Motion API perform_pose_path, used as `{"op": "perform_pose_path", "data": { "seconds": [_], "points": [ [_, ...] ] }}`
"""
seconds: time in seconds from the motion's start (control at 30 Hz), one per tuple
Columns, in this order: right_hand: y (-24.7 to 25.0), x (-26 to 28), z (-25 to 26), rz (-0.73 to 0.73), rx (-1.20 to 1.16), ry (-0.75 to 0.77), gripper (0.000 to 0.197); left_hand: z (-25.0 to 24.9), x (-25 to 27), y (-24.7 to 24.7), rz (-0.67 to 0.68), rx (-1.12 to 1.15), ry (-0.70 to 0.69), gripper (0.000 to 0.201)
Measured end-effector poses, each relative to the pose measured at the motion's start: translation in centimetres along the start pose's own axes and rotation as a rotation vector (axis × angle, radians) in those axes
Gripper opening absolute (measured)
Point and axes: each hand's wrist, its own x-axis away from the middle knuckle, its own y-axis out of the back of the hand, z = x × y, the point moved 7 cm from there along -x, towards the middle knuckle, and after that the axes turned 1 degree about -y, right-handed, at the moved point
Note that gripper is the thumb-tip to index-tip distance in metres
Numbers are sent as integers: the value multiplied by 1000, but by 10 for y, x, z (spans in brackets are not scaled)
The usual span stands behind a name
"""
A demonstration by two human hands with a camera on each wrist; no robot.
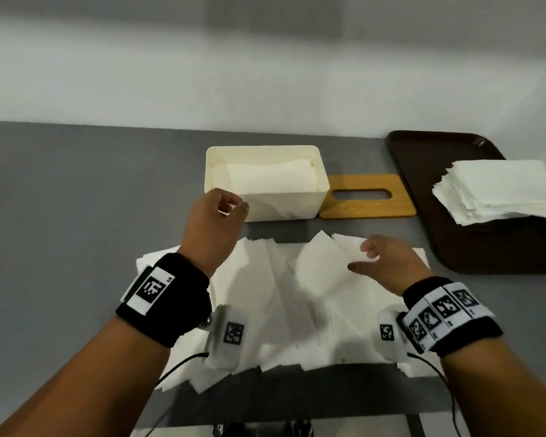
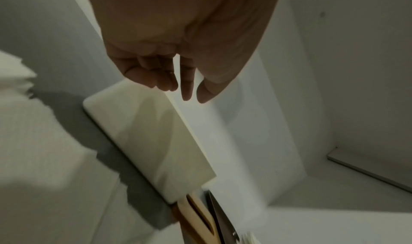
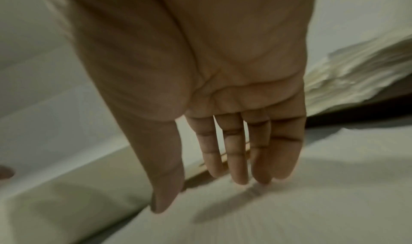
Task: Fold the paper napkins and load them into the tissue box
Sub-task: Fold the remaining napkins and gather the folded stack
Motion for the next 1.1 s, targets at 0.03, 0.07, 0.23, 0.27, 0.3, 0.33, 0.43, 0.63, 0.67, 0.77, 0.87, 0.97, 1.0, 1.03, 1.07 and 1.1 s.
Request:
{"op": "perform_pose_path", "data": {
  "seconds": [0.03,0.07,0.23,0.27,0.3,0.33,0.43,0.63,0.67,0.77,0.87,0.97,1.0,1.03,1.07,1.1],
  "points": [
    [-8,2,-6,2,32,-12,55,0,6,-6,18,-7,4,6],
    [-14,3,-12,-14,63,-21,64,1,12,-13,40,-16,13,7],
    [-22,0,-15,-43,111,-18,51,8,37,-43,160,-18,56,9],
    [-22,0,-13,-32,114,-4,44,9,41,-48,176,-19,57,10],
    [-21,2,-12,-28,117,15,39,10,46,-53,194,-19,62,12],
    [-20,3,-10,-33,118,40,35,12,50,-58,212,-19,70,12],
    [-15,16,-8,-84,-24,108,23,19,63,-74,322,-43,116,10],
    [-11,60,-2,-156,-579,119,19,29,94,-111,578,121,368,48],
    [-18,66,1,-127,-679,110,18,28,100,-116,599,203,411,48],
    [-35,80,8,-66,-781,99,13,22,106,-124,555,397,410,31],
    [-39,81,-1,-104,-600,84,23,22,100,-119,449,370,308,27],
    [-24,75,-33,-250,-428,9,12,25,94,-111,423,302,263,24],
    [-17,72,-48,-309,-350,-43,17,27,92,-107,416,289,260,24],
    [-10,70,-63,-352,-266,-110,24,30,91,-104,406,282,262,24],
    [-4,69,-75,-370,-178,-183,34,31,90,-100,399,280,263,24],
    [0,69,-87,-365,-89,-257,46,32,89,-98,396,277,265,24]
  ]
}}
